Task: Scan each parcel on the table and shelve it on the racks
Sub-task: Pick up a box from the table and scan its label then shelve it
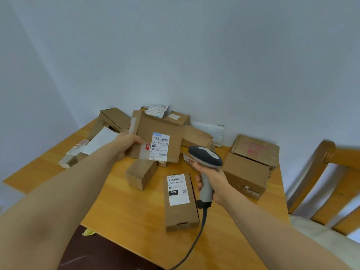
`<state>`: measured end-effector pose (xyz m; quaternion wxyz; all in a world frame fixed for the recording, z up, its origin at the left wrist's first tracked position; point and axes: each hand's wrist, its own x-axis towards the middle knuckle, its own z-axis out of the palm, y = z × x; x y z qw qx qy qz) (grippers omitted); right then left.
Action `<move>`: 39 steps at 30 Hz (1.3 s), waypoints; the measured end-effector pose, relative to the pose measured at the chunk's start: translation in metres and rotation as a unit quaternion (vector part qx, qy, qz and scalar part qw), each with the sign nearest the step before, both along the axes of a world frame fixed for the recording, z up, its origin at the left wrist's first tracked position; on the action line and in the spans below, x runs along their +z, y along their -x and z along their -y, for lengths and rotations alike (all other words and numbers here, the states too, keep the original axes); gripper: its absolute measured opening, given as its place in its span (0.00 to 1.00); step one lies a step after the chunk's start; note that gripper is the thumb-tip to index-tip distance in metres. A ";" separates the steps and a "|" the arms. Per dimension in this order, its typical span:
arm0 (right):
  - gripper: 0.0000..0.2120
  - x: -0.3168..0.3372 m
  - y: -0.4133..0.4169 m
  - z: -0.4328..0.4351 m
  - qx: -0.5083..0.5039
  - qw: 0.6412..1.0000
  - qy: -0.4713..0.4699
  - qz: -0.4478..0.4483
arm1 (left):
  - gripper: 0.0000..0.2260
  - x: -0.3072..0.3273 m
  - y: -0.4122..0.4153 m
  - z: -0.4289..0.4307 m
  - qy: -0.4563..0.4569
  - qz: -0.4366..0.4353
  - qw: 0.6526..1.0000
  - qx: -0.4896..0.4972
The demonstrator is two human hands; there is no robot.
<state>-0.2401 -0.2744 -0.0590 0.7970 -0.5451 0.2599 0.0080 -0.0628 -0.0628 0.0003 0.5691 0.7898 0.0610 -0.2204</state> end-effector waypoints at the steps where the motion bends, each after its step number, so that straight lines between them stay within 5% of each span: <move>1: 0.07 0.003 0.000 -0.003 0.028 1.000 0.004 -0.003 | 0.16 -0.003 0.002 0.000 0.023 -0.016 1.000 0.015; 8: 0.08 0.015 -0.003 -0.017 0.117 0.993 0.032 -0.012 | 0.23 -0.013 0.009 -0.003 0.078 -0.023 0.995 0.058; 39: 0.09 0.031 -0.007 -0.008 0.100 0.993 0.062 -0.026 | 0.23 -0.027 0.000 0.001 0.062 -0.022 0.996 0.053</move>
